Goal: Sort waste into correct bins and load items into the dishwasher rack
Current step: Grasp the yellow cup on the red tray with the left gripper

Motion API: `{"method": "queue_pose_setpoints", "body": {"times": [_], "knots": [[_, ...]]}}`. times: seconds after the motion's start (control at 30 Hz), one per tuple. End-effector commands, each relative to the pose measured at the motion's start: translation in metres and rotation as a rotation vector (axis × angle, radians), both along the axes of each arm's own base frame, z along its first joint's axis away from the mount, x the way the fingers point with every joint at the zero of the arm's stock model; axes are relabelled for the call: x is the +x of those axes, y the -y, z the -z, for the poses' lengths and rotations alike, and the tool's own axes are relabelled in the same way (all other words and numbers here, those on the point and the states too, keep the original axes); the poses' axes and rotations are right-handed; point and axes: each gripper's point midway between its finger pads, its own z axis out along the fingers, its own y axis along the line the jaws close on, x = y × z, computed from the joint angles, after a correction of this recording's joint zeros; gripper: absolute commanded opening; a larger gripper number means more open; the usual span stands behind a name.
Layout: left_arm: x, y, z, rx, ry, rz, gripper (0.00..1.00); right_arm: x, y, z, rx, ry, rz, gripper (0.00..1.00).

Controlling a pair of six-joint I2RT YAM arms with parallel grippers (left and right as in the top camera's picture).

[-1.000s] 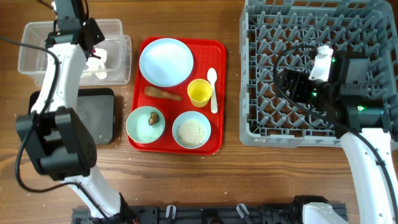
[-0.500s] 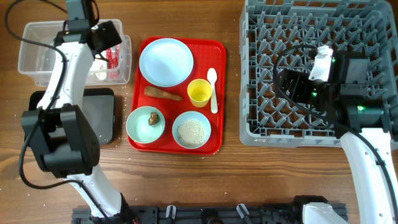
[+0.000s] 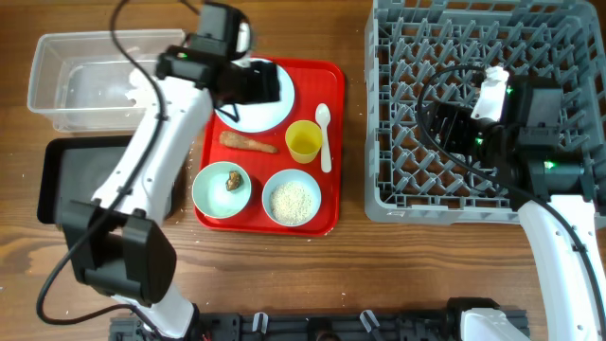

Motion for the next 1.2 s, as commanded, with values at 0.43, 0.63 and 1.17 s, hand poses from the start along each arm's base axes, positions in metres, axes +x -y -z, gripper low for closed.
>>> {"method": "queue_pose_setpoints", "body": {"times": [0.43, 0.63, 1.17], "knots": [[-0.017, 0.034, 0.039, 0.083, -0.073, 0.155, 0.83, 0.002, -0.005, -0.006, 0.024, 0.009, -0.009, 1.0], [-0.023, 0.014, 0.065, 0.171, -0.152, 0.17, 0.79, 0.003, -0.005, -0.006, 0.024, 0.008, -0.009, 1.0], [-0.04, 0.027, 0.103, 0.117, -0.277, 0.315, 0.68, 0.002, -0.005, -0.006, 0.024, 0.008, -0.009, 1.0]]}}
